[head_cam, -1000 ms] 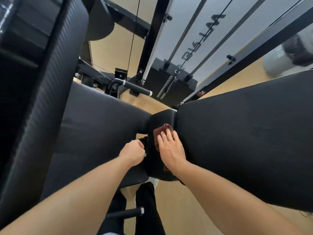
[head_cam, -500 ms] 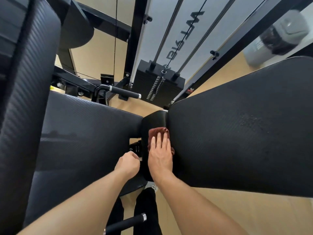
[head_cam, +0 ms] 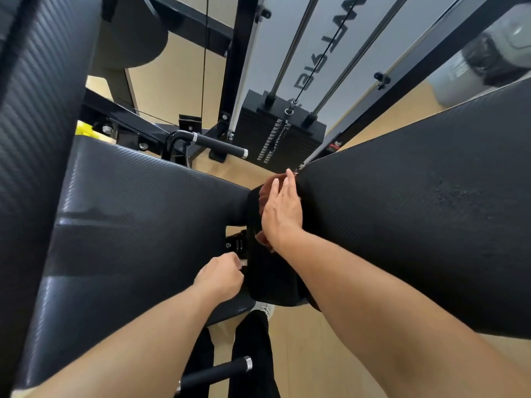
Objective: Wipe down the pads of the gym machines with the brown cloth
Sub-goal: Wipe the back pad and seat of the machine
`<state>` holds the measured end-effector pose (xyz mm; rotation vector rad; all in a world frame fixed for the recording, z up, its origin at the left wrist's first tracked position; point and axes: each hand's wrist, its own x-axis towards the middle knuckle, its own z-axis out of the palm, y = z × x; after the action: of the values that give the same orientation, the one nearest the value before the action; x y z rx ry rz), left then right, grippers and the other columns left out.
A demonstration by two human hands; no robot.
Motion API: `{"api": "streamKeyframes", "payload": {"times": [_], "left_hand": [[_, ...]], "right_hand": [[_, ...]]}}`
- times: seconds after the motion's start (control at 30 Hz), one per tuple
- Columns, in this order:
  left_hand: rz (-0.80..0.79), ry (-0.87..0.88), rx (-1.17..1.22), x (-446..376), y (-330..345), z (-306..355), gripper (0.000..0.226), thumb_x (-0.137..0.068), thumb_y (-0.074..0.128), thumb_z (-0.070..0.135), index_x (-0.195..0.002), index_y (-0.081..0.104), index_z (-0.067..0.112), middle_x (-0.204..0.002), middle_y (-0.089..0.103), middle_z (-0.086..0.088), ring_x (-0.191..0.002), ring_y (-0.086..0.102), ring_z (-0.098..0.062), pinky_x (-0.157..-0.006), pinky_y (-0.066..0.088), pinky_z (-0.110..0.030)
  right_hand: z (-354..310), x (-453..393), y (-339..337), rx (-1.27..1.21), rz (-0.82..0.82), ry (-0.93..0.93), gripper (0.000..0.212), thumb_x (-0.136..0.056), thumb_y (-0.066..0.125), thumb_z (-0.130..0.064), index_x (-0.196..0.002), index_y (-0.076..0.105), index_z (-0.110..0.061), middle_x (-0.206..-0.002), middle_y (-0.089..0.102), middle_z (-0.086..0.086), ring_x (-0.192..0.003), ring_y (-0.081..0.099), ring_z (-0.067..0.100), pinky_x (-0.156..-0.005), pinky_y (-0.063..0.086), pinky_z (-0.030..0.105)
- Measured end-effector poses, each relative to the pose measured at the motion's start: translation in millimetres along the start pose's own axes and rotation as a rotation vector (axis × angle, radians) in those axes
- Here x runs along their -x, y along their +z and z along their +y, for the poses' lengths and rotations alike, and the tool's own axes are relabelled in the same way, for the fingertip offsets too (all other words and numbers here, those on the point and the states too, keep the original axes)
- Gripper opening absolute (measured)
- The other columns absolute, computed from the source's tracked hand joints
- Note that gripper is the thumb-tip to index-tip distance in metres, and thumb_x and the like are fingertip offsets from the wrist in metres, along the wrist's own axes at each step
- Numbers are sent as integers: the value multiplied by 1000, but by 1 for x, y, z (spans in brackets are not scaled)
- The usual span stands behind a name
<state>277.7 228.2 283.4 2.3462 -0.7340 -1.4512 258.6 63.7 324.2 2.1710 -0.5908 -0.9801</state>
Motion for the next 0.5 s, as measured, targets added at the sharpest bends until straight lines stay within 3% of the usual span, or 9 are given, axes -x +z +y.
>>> {"api": "streamKeyframes", "payload": {"times": [0.1,0.23,0.33,0.5], "left_hand": [[-25,-4,-33,4,0,-4,38,-93,47,12,-127,56,24,-118,62,-1,-100,61,-21,-90,55,-40],[-21,10,-39,5,-4,-2,38,-92,47,10,-126,57,23,-120,62,-2,-102,61,-20,-90,55,-40],[-24,22,-25,5,-3,3,37,-93,48,12,-128,57,23,-121,62,-3,-102,61,-21,-90,55,-40],[-56,58,-1,9,1,7,35,-93,52,11,-126,58,20,-122,62,-5,-106,60,-22,-93,54,-40]], "right_hand": [[-4,8,-5,185,-13,-121,67,-103,34,-42,-151,33,5,-154,39,25,-143,28,52,-120,-2,66],[-6,13,-2,214,-1,-145,55,-100,43,-40,-138,53,-2,-134,55,23,-126,47,46,-118,21,60],[-13,26,6,243,-2,-199,57,-99,47,-39,-140,49,0,-134,53,26,-127,46,48,-118,22,60],[-24,58,20,165,25,-184,70,-97,52,-42,-153,33,-4,-155,35,28,-142,30,52,-120,14,63]]}}
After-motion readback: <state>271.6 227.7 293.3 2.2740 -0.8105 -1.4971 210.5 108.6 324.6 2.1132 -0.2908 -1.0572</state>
